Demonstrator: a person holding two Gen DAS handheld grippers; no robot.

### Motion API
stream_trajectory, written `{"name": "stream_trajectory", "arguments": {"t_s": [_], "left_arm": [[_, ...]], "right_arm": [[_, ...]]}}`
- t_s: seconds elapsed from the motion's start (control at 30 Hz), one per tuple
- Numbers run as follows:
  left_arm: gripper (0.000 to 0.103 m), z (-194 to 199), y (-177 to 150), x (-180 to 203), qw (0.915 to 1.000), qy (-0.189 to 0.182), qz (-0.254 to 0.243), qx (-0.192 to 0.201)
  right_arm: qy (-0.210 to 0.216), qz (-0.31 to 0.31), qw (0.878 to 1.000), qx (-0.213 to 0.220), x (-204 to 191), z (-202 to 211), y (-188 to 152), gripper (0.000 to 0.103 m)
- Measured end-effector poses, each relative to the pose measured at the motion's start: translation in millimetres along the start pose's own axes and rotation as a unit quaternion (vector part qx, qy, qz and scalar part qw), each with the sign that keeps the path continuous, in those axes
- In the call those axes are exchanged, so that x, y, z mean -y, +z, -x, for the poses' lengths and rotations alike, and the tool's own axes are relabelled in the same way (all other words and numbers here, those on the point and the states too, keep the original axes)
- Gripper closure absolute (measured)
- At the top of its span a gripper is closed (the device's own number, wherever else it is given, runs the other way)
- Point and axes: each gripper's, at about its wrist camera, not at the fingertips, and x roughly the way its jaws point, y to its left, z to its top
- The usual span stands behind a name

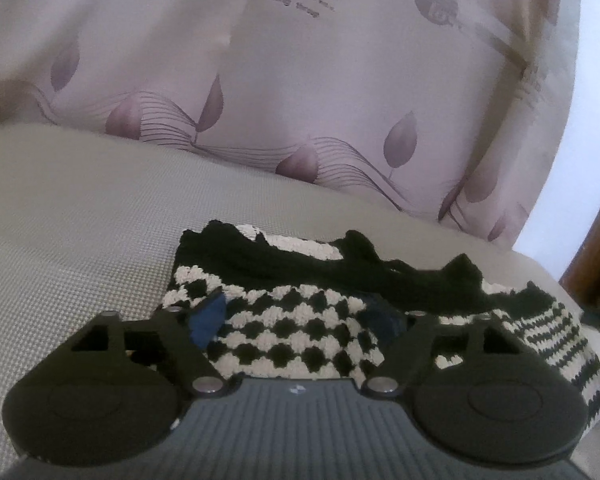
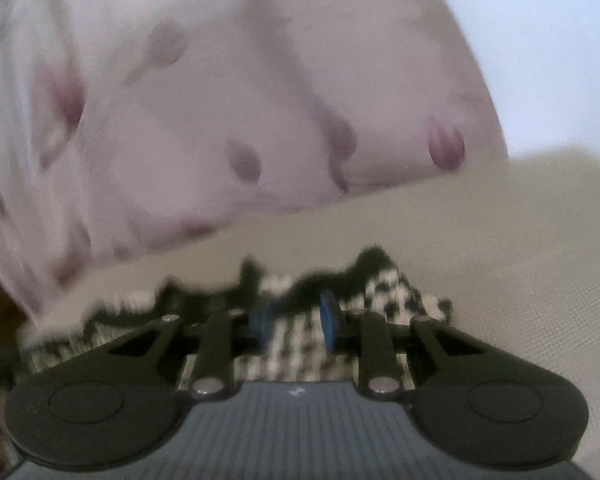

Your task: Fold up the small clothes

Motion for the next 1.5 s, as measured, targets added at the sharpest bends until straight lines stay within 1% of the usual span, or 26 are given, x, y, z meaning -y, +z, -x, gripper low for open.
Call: {"name": "stream_trajectory", "arguments": {"t_s": [0.07, 0.1, 0.13, 0.17, 0.23, 0.27, 0.33, 0.37, 0.43, 0.5, 0.57, 0.6, 0.63, 0.67, 0.7, 0.73, 0.77, 0.83, 0.87, 0.9, 0.93, 1.03, 1.07, 1.13, 1.4, 1.5], "left_arm": [[0.019, 0, -1, 3, 1.0, 0.004, -0.007, -0.002], [0.018, -2, -1, 5, 0.9999, 0.006, -0.011, -0.004], [0.017, -3, -1, 7, 0.9998, 0.007, -0.016, -0.007], [0.017, -2, 0, 9, 0.9997, 0.01, -0.019, -0.008], [0.017, 2, 1, 10, 0.9997, 0.016, -0.016, -0.004], [0.017, 9, 1, 11, 0.9998, 0.015, -0.011, -0.001], [0.014, 30, -2, 14, 0.9997, 0.019, -0.007, 0.011], [0.008, 41, -4, 17, 0.9995, 0.025, -0.01, 0.019], [0.0, 62, -9, 17, 0.9984, 0.036, -0.017, 0.04], [0.0, 79, -15, 16, 0.9965, 0.057, -0.026, 0.056], [0.0, 87, -19, 17, 0.9939, 0.086, -0.043, 0.053], [0.0, 90, -21, 16, 0.9924, 0.1, -0.049, 0.053], [0.0, 92, -22, 15, 0.9912, 0.109, -0.051, 0.055], [0.0, 93, -23, 14, 0.9897, 0.12, -0.053, 0.057], [0.0, 94, -24, 13, 0.9879, 0.134, -0.053, 0.057], [0.0, 96, -25, 12, 0.9865, 0.145, -0.05, 0.058], [0.0, 97, -26, 11, 0.9858, 0.149, -0.049, 0.061], [0.0, 97, -30, 10, 0.9831, 0.164, -0.054, 0.062], [0.0, 97, -33, 9, 0.982, 0.171, -0.054, 0.058], [0.0, 96, -34, 8, 0.9827, 0.17, -0.052, 0.052], [0.0, 96, -35, 7, 0.9836, 0.166, -0.049, 0.05], [0.0, 97, -36, 7, 0.9825, 0.17, -0.051, 0.054], [0.0, 96, -36, 6, 0.9839, 0.164, -0.052, 0.048], [0.0, 92, -36, 5, 0.9843, 0.165, -0.05, 0.036], [0.0, 88, -36, -7, 0.9862, 0.164, -0.014, 0.016], [0.0, 86, -35, -8, 0.9855, 0.169, -0.01, 0.01]], "right_arm": [[-0.033, 0.057, 0.998, -0.022, -14, 8, -20, 0.078], [-0.059, 0.084, 0.994, -0.046, -16, 7, -34, 0.079], [-0.073, 0.1, 0.991, -0.047, -12, 7, -46, 0.079], [-0.064, 0.092, 0.993, -0.028, -7, 12, -53, 0.079], [-0.058, 0.042, 0.997, -0.027, -1, 15, -46, 0.079], [-0.055, 0.02, 0.998, -0.016, -1, 21, -43, 0.078], [-0.055, 0.022, 0.998, 0.027, -8, 38, -48, 0.077], [-0.06, 0.035, 0.997, 0.04, -14, 44, -54, 0.077], [-0.068, 0.044, 0.996, 0.046, -17, 45, -61, 0.077], [-0.076, 0.045, 0.995, 0.039, -19, 45, -71, 0.076], [-0.088, 0.046, 0.995, 0.017, -20, 39, -72, 0.076], [-0.091, 0.052, 0.994, 0.021, -21, 41, -70, 0.075], [-0.095, 0.058, 0.994, 0.021, -24, 40, -71, 0.071], [-0.097, 0.063, 0.993, 0.01, -25, 36, -71, 0.066], [-0.099, 0.07, 0.993, -0.001, -28, 32, -72, 0.058], [-0.103, 0.079, 0.992, -0.006, -31, 29, -74, 0.054], [-0.109, 0.093, 0.99, -0.009, -35, 27, -74, 0.05], [-0.115, 0.118, 0.986, -0.015, -43, 25, -77, 0.036], [-0.118, 0.128, 0.985, -0.017, -46, 23, -79, 0.033], [-0.117, 0.132, 0.984, -0.023, -47, 22, -79, 0.03], [-0.117, 0.133, 0.984, -0.028, -47, 18, -78, 0.029], [-0.112, 0.13, 0.985, -0.033, -45, 17, -78, 0.027], [-0.11, 0.129, 0.985, -0.034, -44, 16, -78, 0.026], [-0.111, 0.133, 0.984, -0.038, -45, 15, -78, 0.023], [-0.108, 0.136, 0.984, -0.042, -46, 13, -78, 0.02], [-0.103, 0.134, 0.985, -0.042, -46, 13, -78, 0.02]]}}
